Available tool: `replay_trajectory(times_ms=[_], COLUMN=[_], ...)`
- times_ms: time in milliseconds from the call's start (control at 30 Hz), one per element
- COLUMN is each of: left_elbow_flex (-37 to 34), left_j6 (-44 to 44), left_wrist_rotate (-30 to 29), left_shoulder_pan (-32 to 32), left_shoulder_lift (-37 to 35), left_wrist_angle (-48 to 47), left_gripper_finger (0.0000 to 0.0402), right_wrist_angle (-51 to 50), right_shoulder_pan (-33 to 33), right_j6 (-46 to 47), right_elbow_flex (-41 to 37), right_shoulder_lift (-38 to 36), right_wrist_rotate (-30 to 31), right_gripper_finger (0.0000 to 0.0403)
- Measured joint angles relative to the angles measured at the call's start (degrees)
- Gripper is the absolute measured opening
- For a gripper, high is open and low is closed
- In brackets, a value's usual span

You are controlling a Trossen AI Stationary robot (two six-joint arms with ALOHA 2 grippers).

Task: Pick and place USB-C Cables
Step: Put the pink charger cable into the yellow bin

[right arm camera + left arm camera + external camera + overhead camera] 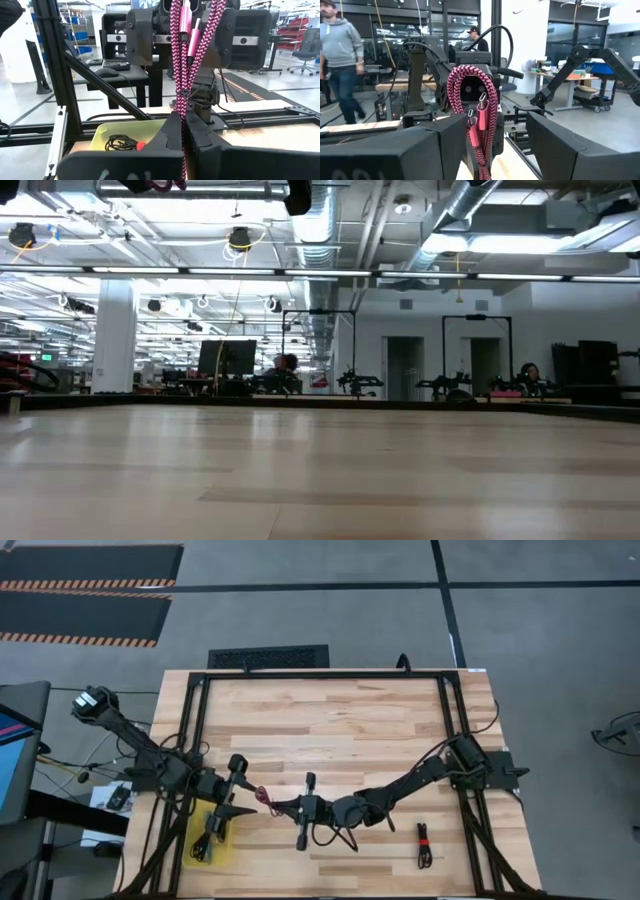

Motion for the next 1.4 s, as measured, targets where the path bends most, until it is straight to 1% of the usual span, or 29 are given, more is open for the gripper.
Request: replay_trajectory(times_ms=[133, 300, 400, 533, 667, 767, 900, 967, 1100, 1200, 1267, 1400], left_elbow_flex=[0.0, 0.0, 0.0, 0.0, 0.1, 0.1, 0.1, 0.1, 0.1, 0.1, 0.2, 1.0], left_j6=[-0.1, -1.9, -3.3, -4.9, -5.2, -5.5, -5.7, -6.1, -7.5, -10.0, -13.3, -23.4], left_wrist_rotate=[0.3, 0.4, 2.2, 4.9, 5.0, 5.0, 4.9, 4.8, 2.6, 1.6, 0.4, -3.1], left_shoulder_pan=[0.6, 1.8, 3.1, 4.5, 5.1, 5.2, 5.2, 5.2, 5.2, 5.2, 5.2, 3.7], left_shoulder_lift=[0.0, 0.0, 0.0, 0.9, 2.0, 2.0, 1.9, 1.9, 1.8, 0.7, -0.7, -5.4], left_wrist_angle=[0.1, 0.0, -0.1, 0.0, 0.0, -0.2, -0.4, -0.4, -1.6, -4.6, -8.4, -23.0], left_gripper_finger=[0.0179, 0.0132, 0.011, 0.0093, 0.0077, 0.0053, 0.0013, 0.0011, 0.0015, 0.001, 0.0009, 0.0011], right_wrist_angle=[-0.2, -0.5, -0.8, -0.9, -1.5, -2.0, -2.1, -2.2, -2.4, -3.1, -4.8, -6.4], right_shoulder_pan=[0.0, 0.0, 0.0, -0.1, -0.1, -0.1, -0.1, -0.1, -0.1, -0.1, 0.2, 1.2], right_j6=[0.0, 0.0, 0.0, 0.0, 0.0, 0.0, 0.0, 0.1, 0.1, 0.1, 0.6, 2.0], right_elbow_flex=[0.0, 0.0, 0.0, 0.0, 0.0, 0.0, 0.0, 0.0, 0.0, 0.0, 0.0, 0.1], right_shoulder_lift=[0.0, 0.0, 0.0, 0.0, 0.0, 0.0, 0.0, 0.0, 0.0, 0.0, 0.0, -0.1], right_wrist_rotate=[0.0, 0.0, 0.0, 0.0, 0.0, 0.1, 0.0, 0.0, 0.3, 3.4, 7.7, 18.0], right_gripper_finger=[0.0005, 0.0005, 0.0005, 0.0006, 0.0005, 0.0007, 0.0022, 0.0036, 0.0065, 0.0083, 0.0093, 0.011])
